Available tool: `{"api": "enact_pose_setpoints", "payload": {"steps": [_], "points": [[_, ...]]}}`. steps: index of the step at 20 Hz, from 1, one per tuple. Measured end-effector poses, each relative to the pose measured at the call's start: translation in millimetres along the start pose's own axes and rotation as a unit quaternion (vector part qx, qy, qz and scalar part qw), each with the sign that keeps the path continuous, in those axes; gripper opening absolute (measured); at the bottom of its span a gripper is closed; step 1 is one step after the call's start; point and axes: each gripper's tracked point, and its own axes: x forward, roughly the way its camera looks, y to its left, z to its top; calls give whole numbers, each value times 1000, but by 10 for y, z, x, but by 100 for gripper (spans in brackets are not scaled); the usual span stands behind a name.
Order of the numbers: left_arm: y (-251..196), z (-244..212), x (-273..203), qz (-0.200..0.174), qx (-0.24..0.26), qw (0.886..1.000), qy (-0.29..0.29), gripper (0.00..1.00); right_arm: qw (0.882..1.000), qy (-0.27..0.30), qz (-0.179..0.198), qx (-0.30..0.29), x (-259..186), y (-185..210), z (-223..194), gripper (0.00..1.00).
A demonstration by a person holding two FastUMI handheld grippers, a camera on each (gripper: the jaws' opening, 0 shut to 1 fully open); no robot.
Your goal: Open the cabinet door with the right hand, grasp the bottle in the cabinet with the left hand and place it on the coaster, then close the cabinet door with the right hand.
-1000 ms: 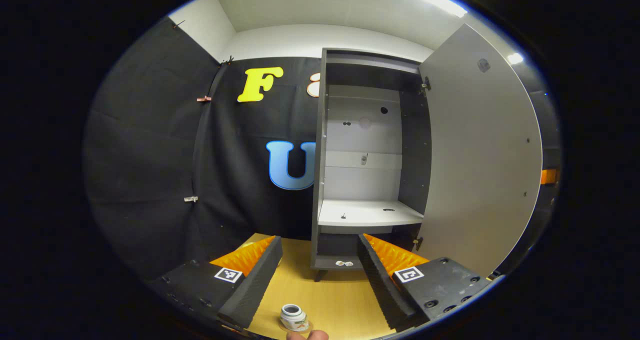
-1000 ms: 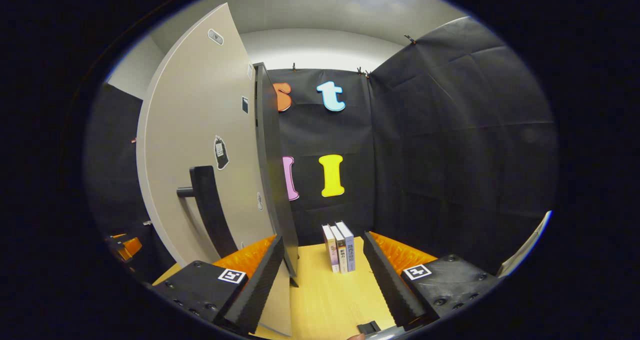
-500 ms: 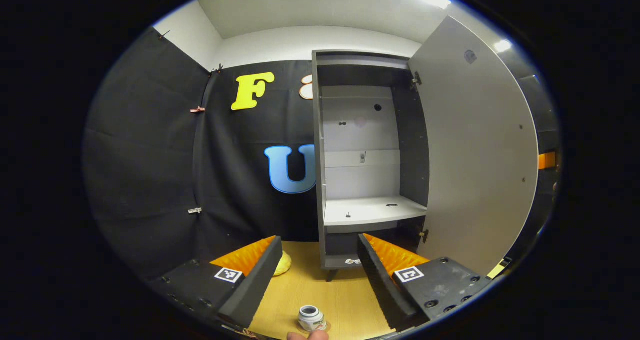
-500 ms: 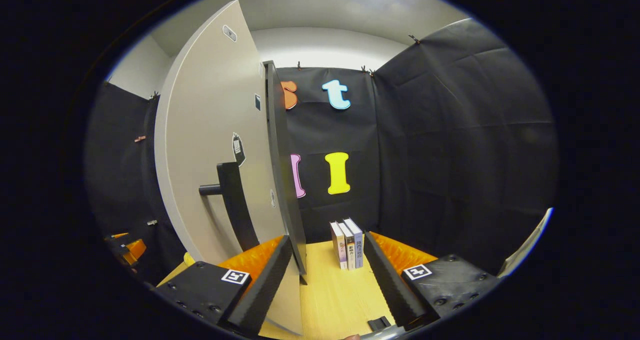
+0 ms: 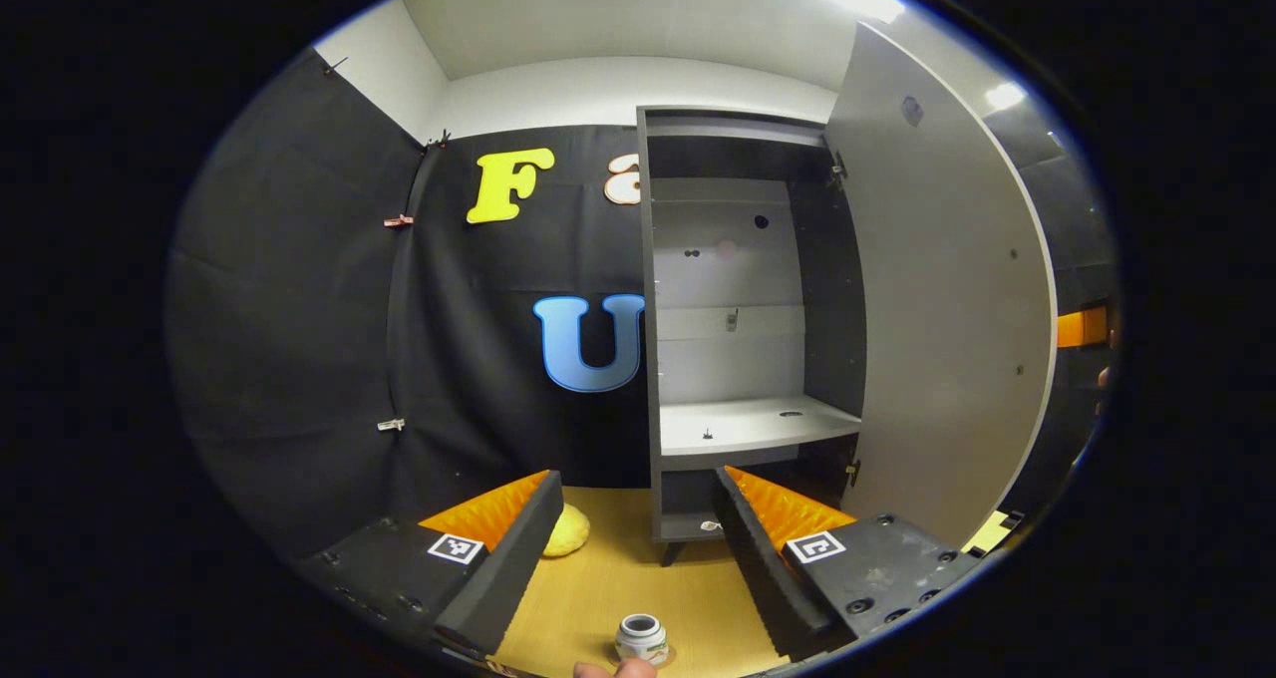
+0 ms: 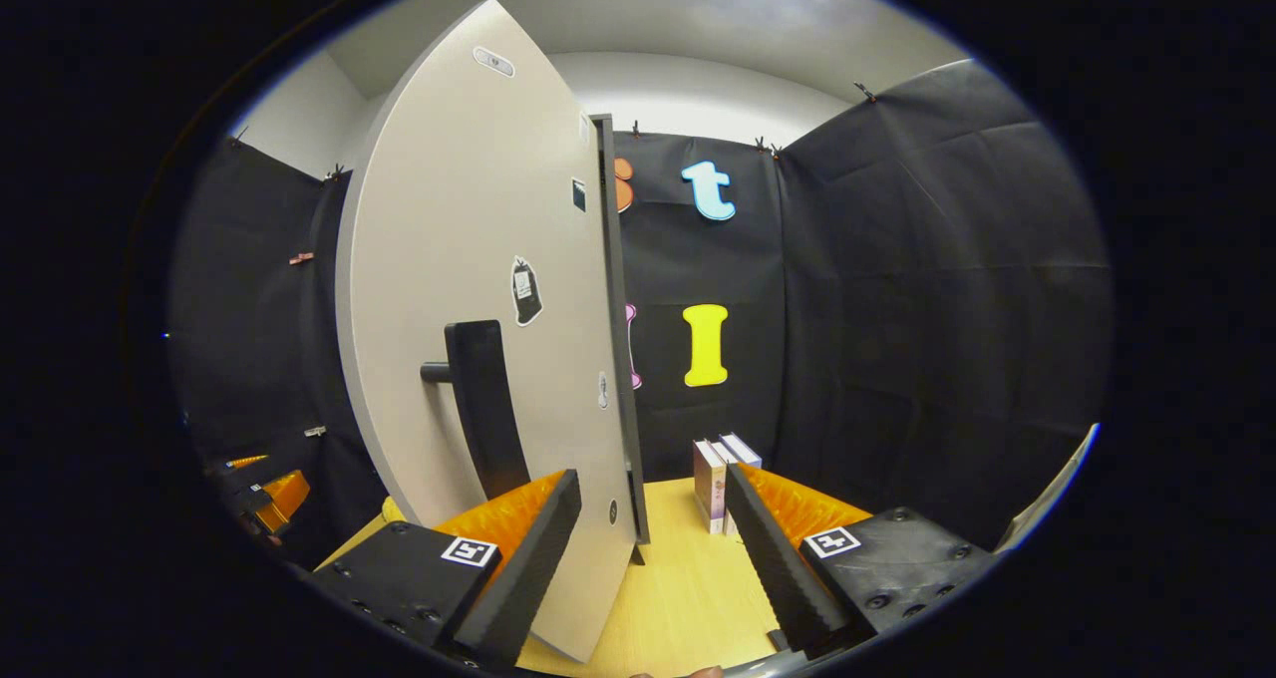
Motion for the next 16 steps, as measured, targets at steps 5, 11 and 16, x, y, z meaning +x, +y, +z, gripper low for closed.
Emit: {"api": "enact_pose_setpoints", "payload": {"steps": [5, 11, 16], "points": [[81, -20, -40, 4, -1, 1000, 2, 94, 1000, 6, 21, 14, 80, 350, -50, 96], [149, -27, -31, 6, -10, 1000, 3, 94, 999, 8, 52, 6, 200, 760, -77, 95], [193, -12, -10, 6, -11, 1000, 3, 93, 996, 8, 84, 3, 325, 1100, -83, 96]]}}
